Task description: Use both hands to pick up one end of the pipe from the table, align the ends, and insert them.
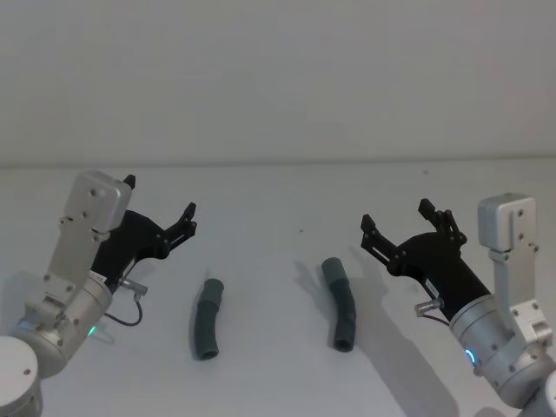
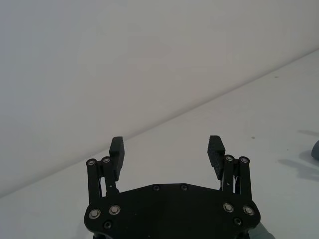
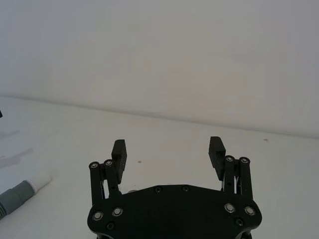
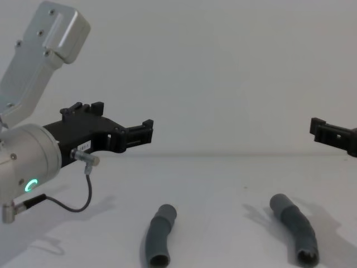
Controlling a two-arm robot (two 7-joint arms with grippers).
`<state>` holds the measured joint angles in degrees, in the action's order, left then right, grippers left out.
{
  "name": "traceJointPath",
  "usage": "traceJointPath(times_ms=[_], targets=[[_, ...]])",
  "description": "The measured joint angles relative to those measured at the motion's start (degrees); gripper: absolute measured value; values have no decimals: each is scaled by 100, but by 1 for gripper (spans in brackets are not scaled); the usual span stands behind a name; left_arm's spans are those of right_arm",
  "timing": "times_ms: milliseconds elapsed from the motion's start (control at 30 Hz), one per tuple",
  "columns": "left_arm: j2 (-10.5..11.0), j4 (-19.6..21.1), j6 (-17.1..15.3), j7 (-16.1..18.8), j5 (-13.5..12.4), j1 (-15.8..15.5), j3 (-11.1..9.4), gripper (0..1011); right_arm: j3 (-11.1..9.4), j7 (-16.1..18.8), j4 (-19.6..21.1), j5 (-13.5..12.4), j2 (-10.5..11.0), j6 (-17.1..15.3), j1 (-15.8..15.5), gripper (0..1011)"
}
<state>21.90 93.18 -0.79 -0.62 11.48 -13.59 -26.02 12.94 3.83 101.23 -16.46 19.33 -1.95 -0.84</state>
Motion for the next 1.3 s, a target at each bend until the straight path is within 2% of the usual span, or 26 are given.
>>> traceJointPath(times_ms=[1300], targets=[[0,0,0,0,0,0,0,1001,0,0,0,0,0,0,0,1002]])
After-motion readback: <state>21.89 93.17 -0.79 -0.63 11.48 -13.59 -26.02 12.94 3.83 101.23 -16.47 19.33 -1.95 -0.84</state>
